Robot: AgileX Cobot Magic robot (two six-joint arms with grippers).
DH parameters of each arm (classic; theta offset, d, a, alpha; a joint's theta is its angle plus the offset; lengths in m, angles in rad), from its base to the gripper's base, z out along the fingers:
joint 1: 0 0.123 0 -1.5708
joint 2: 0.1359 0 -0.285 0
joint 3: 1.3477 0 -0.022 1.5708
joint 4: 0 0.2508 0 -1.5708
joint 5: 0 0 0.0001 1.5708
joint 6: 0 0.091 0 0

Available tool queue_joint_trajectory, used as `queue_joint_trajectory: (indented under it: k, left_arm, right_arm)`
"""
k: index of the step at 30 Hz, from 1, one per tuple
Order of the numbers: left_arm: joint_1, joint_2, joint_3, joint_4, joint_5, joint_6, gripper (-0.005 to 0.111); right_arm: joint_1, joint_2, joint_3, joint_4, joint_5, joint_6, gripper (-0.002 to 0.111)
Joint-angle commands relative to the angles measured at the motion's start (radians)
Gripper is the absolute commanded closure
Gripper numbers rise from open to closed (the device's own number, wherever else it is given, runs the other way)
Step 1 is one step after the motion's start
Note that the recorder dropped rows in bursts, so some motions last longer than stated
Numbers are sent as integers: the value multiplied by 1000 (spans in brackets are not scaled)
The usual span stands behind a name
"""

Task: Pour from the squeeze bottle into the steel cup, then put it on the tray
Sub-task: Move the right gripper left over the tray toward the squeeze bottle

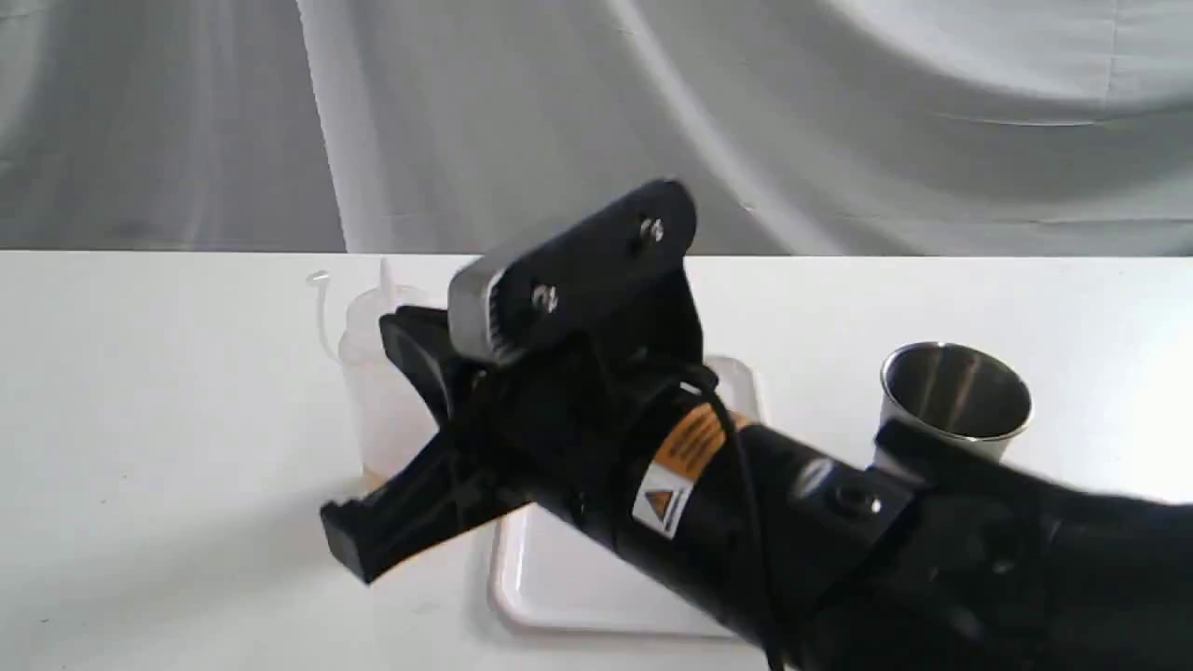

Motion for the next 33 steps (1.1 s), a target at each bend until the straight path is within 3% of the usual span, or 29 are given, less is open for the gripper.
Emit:
queue_joint_trajectory:
  k: [1,12,29,33]
  left_arm:
    - [-4,-5,4,2,-7,-2,98]
    - [-4,-5,4,2,-7,-2,98]
    - [-4,-5,4,2,-7,-2,98]
    - [-4,-5,4,2,-7,-2,98]
  right_arm:
    - [9,49,35,-1,-109,-33,108]
    - [-6,252,42,15,-389,-33,108]
    - [-32,375,-51,46,-417,-30,108]
    - [-32,375,-51,73,-411,-30,91]
